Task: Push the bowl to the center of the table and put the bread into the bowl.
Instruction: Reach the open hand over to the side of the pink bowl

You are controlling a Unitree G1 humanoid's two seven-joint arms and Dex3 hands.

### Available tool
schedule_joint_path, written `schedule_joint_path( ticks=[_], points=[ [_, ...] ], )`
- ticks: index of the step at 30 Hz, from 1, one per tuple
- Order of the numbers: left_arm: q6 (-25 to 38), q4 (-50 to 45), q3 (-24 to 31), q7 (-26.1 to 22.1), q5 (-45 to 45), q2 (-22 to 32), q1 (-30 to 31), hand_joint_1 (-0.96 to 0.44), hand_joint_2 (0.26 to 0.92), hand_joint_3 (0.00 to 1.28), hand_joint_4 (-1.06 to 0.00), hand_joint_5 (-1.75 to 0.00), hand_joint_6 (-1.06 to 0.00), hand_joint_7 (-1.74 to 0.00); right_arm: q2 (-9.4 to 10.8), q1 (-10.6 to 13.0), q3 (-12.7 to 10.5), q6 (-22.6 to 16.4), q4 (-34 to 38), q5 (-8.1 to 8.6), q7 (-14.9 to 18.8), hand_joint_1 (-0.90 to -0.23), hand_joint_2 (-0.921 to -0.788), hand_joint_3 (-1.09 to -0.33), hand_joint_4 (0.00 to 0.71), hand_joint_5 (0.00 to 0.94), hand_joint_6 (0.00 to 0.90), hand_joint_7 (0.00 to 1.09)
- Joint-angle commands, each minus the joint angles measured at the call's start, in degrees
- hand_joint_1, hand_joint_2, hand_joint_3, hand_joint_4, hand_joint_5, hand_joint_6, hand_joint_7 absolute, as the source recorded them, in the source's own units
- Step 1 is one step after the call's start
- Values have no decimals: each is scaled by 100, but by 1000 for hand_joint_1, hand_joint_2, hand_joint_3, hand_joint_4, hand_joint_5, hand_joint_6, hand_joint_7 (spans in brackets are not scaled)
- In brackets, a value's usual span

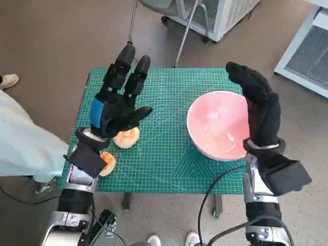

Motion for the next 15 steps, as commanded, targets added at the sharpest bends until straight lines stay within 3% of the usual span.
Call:
schedule_joint_path(
  ticks=[1, 15],
  points=[
    [57, -60, -7, 50, 50, 17, -29, -201, 921, 150, -109, -13, -156, -181, -49, 97, 3, 40, 29, 36, 57, -585, -921, -744, 351, 8, 25, 798],
    [173, -167, -8, 74, 51, 2, 19, -210, 921, 157, -116, -10, -157, -185, -67, 120, -2, 36, 39, 49, 77, -579, -921, -745, 351, 7, 23, 801]
  ],
)
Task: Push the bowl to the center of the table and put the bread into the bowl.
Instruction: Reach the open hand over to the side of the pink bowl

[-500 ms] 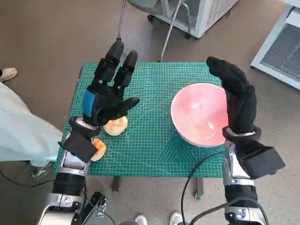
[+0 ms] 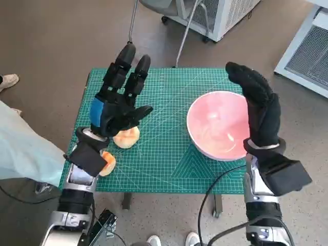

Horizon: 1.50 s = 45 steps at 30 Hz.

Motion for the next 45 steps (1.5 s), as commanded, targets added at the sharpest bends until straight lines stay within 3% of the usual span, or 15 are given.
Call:
schedule_joint_path(
  ticks=[1, 14, 22, 29, 34, 37, 41, 45],
  points=[
    [46, -89, -8, 60, 46, 1, 21, -212, 921, 157, -116, -10, -157, -185, -44, 120, -1, 35, 45, 45, 60, -579, -921, -745, 351, 7, 23, 802],
    [52, -105, -19, 100, 66, -17, 45, -219, 921, 157, -129, -12, -164, -193, -86, 151, -26, 60, 51, 107, 99, -579, -921, -745, 352, 7, 23, 802],
    [37, -113, -30, 128, 82, -35, 71, -204, 921, 159, -152, -19, -175, -205, -445, 112, -359, -76, 404, 333, 207, -583, -921, -733, 358, 9, 45, 780],
    [30, -155, -38, 145, 77, -45, 114, -198, 921, 160, -169, -23, -188, -221, -840, -65, -834, -629, 1476, 5, -347, -580, -921, -725, 351, 24, 70, 719],
    [6, -122, -35, 162, 73, -43, 129, -195, 921, 160, -176, -23, -194, -232, -1067, -182, -1022, -941, 2291, -280, -890, -581, -921, -734, 353, 23, 68, 693],
    [7, -125, -32, 168, 70, -46, 136, -194, 921, 161, -185, -25, -194, -237, -1157, -219, -1112, -1034, 2777, -353, -1202, -553, -921, -754, 350, 19, 71, 686],
    [-4, -103, -28, 174, 62, -45, 138, -194, 921, 161, -199, -30, -191, -242, -1125, -278, -1218, -1019, 3274, -218, -1345, -517, -921, -777, 342, 13, 74, 704],
    [-8, -97, -20, 188, 72, -34, 146, -193, 921, 161, -214, -34, -188, -249, -988, -339, -1381, -834, 3659, 110, -1180, -503, -921, -791, 325, 4, 59, 745]
  ],
)
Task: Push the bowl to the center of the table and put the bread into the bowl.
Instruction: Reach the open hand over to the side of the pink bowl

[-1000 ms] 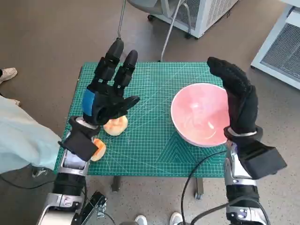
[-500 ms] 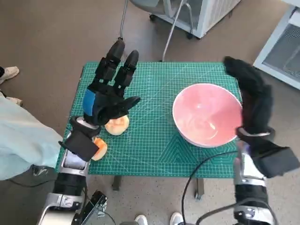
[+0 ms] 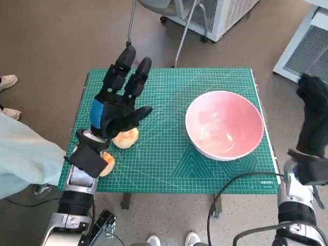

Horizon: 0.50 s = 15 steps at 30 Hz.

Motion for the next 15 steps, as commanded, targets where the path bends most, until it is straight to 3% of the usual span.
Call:
schedule_joint_path(
  ticks=[1, 6, 9, 15],
  points=[
    [-30, -52, 9, 63, 41, 3, 64, -193, 921, 161, -217, -35, -187, -251, 230, -45, -187, 282, 514, 354, 120, -503, -921, -794, 320, 3, 56, 749],
    [-10, -80, 27, 65, 36, 30, 81, -193, 921, 162, -234, -39, -183, -259, 402, -131, -338, 593, 806, 654, 301, -486, -921, -815, 300, 1, 52, 739],
    [12, -123, 41, 66, 30, 45, 103, -194, 921, 162, -244, -42, -185, -266, 502, -189, -359, 872, 979, 674, 221, -494, -921, -821, 286, 1, 67, 706],
    [55, -234, 73, 58, 18, 83, 171, -192, 921, 163, -273, -43, -182, -339, 666, -329, -428, 1375, 1212, 733, 197, -499, -921, -813, 284, 4, 145, 537]
  ],
)
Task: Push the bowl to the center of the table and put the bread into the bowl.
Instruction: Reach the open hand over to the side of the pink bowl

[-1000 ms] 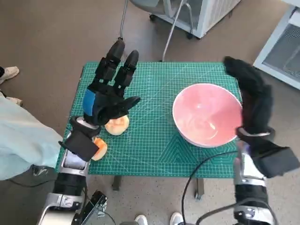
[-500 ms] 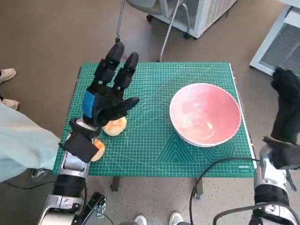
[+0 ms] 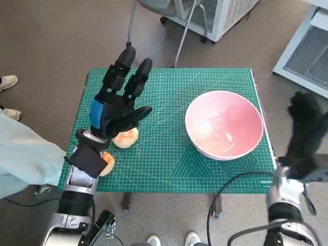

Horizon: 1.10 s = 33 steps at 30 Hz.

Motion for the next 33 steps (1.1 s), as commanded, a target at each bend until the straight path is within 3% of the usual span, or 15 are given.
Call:
schedule_joint_path(
  ticks=[1, 5, 15, 28, 29, 31, 33],
  points=[
    [56, -168, 53, 42, 18, 63, 113, -192, 921, 163, -282, -37, -162, -399, 180, -70, -81, 456, 261, 118, -13, -503, -921, -806, 291, 4, 169, 499],
    [98, -269, 81, 47, 6, 77, 175, -194, 921, 164, -305, -28, -118, -557, 306, -187, -196, 749, 362, 252, 198, -508, -921, -780, 285, 1, 221, 454],
    [262, -549, 163, 44, -21, 118, 352, -199, 921, 168, -350, -40, -73, -814, 623, -447, -512, 1123, 456, 665, 779, -518, -921, -745, 254, 1, 211, 431],
    [740, -1292, 328, 126, 89, 228, 709, -196, 921, 166, -380, -95, -34, -980, 1026, -838, -589, 1491, 546, 726, 694, -509, -921, -781, 206, 0, 134, 488],
    [781, -1355, 336, 136, 99, 238, 738, -195, 921, 165, -365, -134, -30, -993, 1046, -863, -601, 1516, 550, 736, 695, -508, -921, -782, 206, 1, 133, 490],
    [865, -1491, 352, 162, 123, 265, 803, -193, 921, 164, -216, -455, -12, -1046, 1104, -920, -635, 1556, 555, 761, 707, -505, -921, -783, 209, 3, 132, 500],
    [942, -1621, 376, 179, 125, 296, 871, -190, 921, 162, -139, -625, -6, -1070, 1177, -1002, -647, 1613, 562, 767, 690, -500, -921, -784, 212, 3, 123, 533]
  ],
)
